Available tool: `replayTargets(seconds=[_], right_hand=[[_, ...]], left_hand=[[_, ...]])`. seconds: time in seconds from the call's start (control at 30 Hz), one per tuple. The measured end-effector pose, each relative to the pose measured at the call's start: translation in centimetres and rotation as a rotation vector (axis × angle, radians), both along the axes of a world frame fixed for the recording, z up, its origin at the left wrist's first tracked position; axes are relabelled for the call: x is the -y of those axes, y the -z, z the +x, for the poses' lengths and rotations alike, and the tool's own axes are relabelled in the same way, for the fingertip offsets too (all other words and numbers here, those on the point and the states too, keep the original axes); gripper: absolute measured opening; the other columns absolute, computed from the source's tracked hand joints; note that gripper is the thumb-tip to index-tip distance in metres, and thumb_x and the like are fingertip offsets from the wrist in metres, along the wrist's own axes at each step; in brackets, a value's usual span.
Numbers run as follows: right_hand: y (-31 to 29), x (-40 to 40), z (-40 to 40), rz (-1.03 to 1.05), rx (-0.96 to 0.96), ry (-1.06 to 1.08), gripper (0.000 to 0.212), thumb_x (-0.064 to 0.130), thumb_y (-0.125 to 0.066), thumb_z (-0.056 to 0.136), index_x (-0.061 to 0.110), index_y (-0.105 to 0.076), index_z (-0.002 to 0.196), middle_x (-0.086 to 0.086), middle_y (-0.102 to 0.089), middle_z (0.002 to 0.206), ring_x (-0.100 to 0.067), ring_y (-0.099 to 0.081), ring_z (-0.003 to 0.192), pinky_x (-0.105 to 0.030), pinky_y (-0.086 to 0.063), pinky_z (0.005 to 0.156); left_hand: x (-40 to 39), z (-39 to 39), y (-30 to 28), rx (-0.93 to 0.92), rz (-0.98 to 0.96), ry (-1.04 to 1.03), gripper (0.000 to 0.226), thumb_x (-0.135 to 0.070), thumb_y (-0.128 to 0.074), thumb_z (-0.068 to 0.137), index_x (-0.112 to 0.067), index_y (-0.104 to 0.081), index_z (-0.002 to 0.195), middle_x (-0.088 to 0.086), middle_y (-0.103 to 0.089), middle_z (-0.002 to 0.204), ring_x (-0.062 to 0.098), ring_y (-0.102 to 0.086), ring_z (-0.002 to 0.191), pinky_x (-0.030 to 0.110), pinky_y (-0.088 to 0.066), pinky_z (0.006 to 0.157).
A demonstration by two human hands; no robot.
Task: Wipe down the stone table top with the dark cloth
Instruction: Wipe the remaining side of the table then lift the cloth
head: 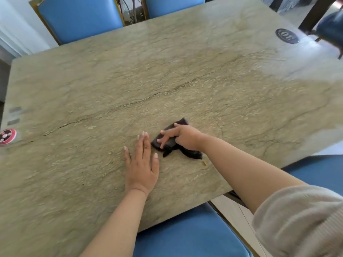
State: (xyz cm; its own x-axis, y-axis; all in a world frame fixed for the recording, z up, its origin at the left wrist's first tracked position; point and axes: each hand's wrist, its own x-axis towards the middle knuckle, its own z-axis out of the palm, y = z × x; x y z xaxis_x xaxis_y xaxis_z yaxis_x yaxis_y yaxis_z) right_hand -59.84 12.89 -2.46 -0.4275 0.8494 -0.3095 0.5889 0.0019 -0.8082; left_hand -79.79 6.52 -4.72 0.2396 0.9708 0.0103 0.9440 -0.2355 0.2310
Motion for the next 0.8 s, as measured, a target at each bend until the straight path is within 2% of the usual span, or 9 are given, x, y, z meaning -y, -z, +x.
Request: replayTargets(seconds=[0.07, 0.13, 0.3, 0.43, 0.53, 0.6, 0.7, 0.77, 0.8], right_hand=[[-1.1, 2.3, 0.7, -0.044, -0.02, 0.032, 0.061, -0.012, -0.035, 0.077, 0.034, -0.074, 0.083, 0.021, -0.067, 0.115, 0.012, -0.034, 0.13, -0.022, -0.002, 0.118], [-1.9, 4.6, 1.6, -0.098, -0.029, 0.066, 0.055, -0.016, -0.035, 0.076, 0.022, -0.075, 0.079, 0.016, -0.072, 0.106, 0.018, -0.041, 0.12, -0.013, -0.004, 0.112], [-3.0, 10.6, 3.7, -0.234, -0.048, 0.251, 0.044, -0.017, -0.037, 0.076, 0.007, -0.074, 0.074, 0.008, -0.075, 0.09, 0.009, -0.053, 0.116, 0.0, -0.02, 0.092], [-3.7, 15.8, 4.5, -0.283, -0.012, 0.402, 0.041, -0.018, -0.038, 0.076, 0.004, -0.072, 0.066, 0.004, -0.076, 0.085, 0.006, -0.059, 0.108, -0.005, -0.03, 0.092], [-5.0, 17.9, 4.7, -0.305, 0.144, 0.349, 0.041, -0.012, -0.039, 0.077, 0.008, -0.073, 0.068, -0.004, -0.074, 0.086, -0.011, -0.065, 0.092, -0.026, -0.051, 0.089], [-6.1, 17.7, 4.9, -0.288, 0.173, 0.372, 0.039, -0.009, -0.04, 0.076, 0.012, -0.071, 0.066, -0.008, -0.073, 0.083, -0.022, -0.064, 0.081, -0.037, -0.054, 0.083], [-6.6, 15.5, 6.7, -0.094, 0.015, 0.783, 0.04, -0.008, -0.043, 0.08, 0.019, -0.072, 0.072, -0.005, -0.072, 0.088, -0.026, -0.063, 0.091, -0.038, -0.052, 0.086], [-5.3, 14.1, 8.4, 0.022, 0.084, 1.007, 0.046, -0.004, -0.041, 0.086, 0.031, -0.07, 0.093, -0.004, -0.067, 0.11, -0.029, -0.058, 0.106, -0.043, -0.049, 0.092], [-4.3, 13.7, 8.9, 0.011, 0.15, 1.037, 0.052, -0.003, -0.038, 0.088, 0.036, -0.064, 0.111, -0.004, -0.059, 0.129, -0.032, -0.049, 0.121, -0.047, -0.042, 0.102]], left_hand=[[0.0, 0.0, -0.1, -0.012, -0.012, 0.004, 0.064, -0.045, -0.004, 0.096, -0.021, -0.005, 0.155, -0.004, -0.005, 0.163, 0.012, -0.001, 0.15, 0.053, -0.002, 0.12], [-0.1, -0.1, -0.1, -0.028, -0.026, 0.015, 0.064, -0.048, -0.001, 0.095, -0.025, -0.005, 0.155, -0.004, -0.005, 0.163, 0.013, 0.001, 0.15, 0.053, 0.001, 0.12], [0.3, 0.3, -0.5, -0.081, -0.075, 0.025, 0.07, -0.053, 0.008, 0.089, -0.028, 0.007, 0.154, 0.0, 0.002, 0.164, 0.018, 0.007, 0.15, 0.055, 0.003, 0.119], [1.4, 1.0, -1.4, -0.063, -0.119, 0.075, 0.071, -0.058, 0.008, 0.088, -0.031, 0.005, 0.154, 0.002, 0.003, 0.164, 0.024, 0.01, 0.15, 0.056, 0.006, 0.118], [2.4, 3.1, -2.2, -0.063, -0.174, 0.182, 0.063, -0.056, 0.0, 0.093, -0.036, 0.005, 0.153, -0.006, 0.011, 0.163, 0.022, 0.016, 0.149, 0.06, 0.009, 0.116], [2.8, 4.4, -2.1, -0.077, -0.195, 0.243, 0.059, -0.055, -0.003, 0.095, -0.041, 0.005, 0.152, -0.011, 0.015, 0.161, 0.023, 0.022, 0.147, 0.063, 0.012, 0.113], [2.9, 4.7, -1.1, -0.118, -0.167, 0.265, 0.058, -0.057, 0.001, 0.095, -0.044, 0.009, 0.15, -0.013, 0.019, 0.16, 0.027, 0.028, 0.144, 0.068, 0.012, 0.11], [3.0, 4.5, -0.6, -0.133, -0.137, 0.268, 0.061, -0.058, 0.003, 0.092, -0.043, 0.007, 0.151, -0.012, 0.016, 0.161, 0.027, 0.027, 0.145, 0.069, 0.01, 0.11], [3.0, 4.5, -0.5, -0.127, -0.128, 0.268, 0.063, -0.06, 0.001, 0.091, -0.043, 0.004, 0.152, -0.011, 0.014, 0.162, 0.028, 0.025, 0.146, 0.069, 0.01, 0.11]])
